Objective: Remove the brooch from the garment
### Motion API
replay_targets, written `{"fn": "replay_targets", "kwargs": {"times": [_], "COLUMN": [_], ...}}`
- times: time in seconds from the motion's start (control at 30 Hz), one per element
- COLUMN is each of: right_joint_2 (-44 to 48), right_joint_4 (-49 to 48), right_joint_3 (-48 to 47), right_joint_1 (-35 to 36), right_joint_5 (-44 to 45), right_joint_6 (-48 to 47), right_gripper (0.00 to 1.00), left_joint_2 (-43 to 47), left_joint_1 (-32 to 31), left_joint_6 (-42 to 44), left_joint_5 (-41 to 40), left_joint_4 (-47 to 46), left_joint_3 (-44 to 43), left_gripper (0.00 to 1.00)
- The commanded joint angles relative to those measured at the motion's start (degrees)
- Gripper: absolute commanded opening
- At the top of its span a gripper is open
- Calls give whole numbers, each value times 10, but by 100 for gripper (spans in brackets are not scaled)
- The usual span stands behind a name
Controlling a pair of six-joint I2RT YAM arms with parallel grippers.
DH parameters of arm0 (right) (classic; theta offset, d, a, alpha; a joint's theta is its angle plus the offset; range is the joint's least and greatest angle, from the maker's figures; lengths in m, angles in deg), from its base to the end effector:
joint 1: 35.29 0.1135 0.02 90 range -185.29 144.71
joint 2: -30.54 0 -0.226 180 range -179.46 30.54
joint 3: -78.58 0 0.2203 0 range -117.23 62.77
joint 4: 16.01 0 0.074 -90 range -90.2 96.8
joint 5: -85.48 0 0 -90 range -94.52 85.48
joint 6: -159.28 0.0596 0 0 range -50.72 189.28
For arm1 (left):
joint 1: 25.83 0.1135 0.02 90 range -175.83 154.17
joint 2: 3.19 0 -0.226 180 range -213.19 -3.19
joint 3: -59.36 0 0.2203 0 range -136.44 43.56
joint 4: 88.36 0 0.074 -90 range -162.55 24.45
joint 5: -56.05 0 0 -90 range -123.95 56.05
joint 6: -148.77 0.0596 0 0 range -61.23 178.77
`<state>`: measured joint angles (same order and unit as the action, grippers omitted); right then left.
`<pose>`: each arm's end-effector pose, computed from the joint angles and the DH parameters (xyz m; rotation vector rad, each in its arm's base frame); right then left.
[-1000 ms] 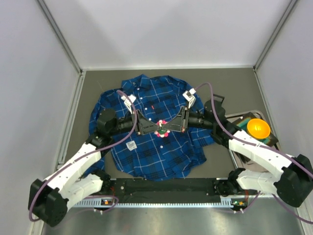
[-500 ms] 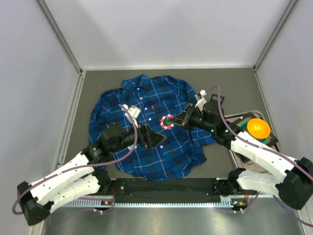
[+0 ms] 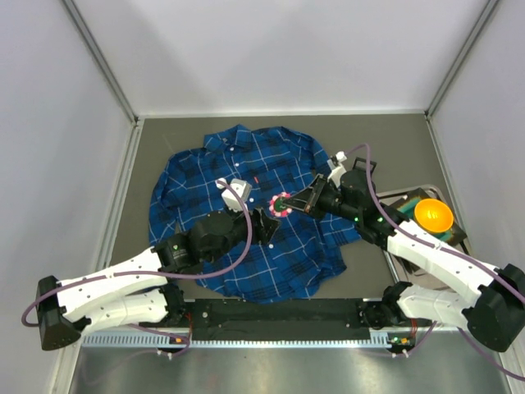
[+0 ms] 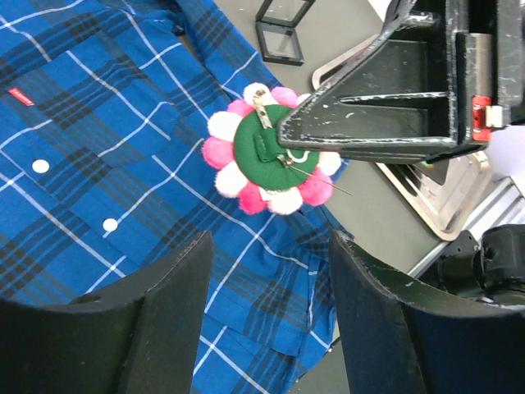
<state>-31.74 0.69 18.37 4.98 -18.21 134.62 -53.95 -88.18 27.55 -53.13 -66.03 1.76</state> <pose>0.1892 0.1788 0.2632 0.2892 2.1614 1.3974 0.1201 -0.1870 0.2800 0.2737 1.8894 -0.8305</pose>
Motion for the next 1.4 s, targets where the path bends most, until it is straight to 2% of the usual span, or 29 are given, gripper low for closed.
{"fn": "replay_targets", "kwargs": {"times": [0.0,0.1,0.17,0.23,0.37,0.5,0.8,1.07,1.2,1.37], "right_joint_2": [15,18,19,18,20,25,37,31,35,46], "right_joint_4": [-28,-32,-34,-33,-34,-35,-39,-40,-44,-49], "right_joint_3": [-22,-17,-21,-23,-21,-16,-10,-8,-2,12], "right_joint_1": [-1,0,2,9,12,17,24,34,37,36], "right_joint_5": [-30,-33,-37,-40,-48,-51,-57,-61,-66,-70], "right_joint_6": [-14,-18,-24,-33,-43,-50,-58,-65,-73,-88], "right_gripper": [0,0,0,0,0,0,0,0,0,0], "left_joint_2": [9,6,-2,-7,-4,-2,-4,1,8,32], "left_joint_1": [-1,-1,-1,-1,8,42,71,91,128,169], "left_joint_6": [8,-2,-9,-16,-31,-56,-88,-125,-157,-183], "left_joint_5": [-23,-12,-13,-15,-21,22,70,120,150,193], "left_joint_4": [-7,-20,-17,-13,-2,-8,-36,-89,-98,-129], "left_joint_3": [-17,-16,-20,-25,-30,-25,-10,21,34,69], "left_gripper": [63,69,76,78,78,78,79,86,85,75]}}
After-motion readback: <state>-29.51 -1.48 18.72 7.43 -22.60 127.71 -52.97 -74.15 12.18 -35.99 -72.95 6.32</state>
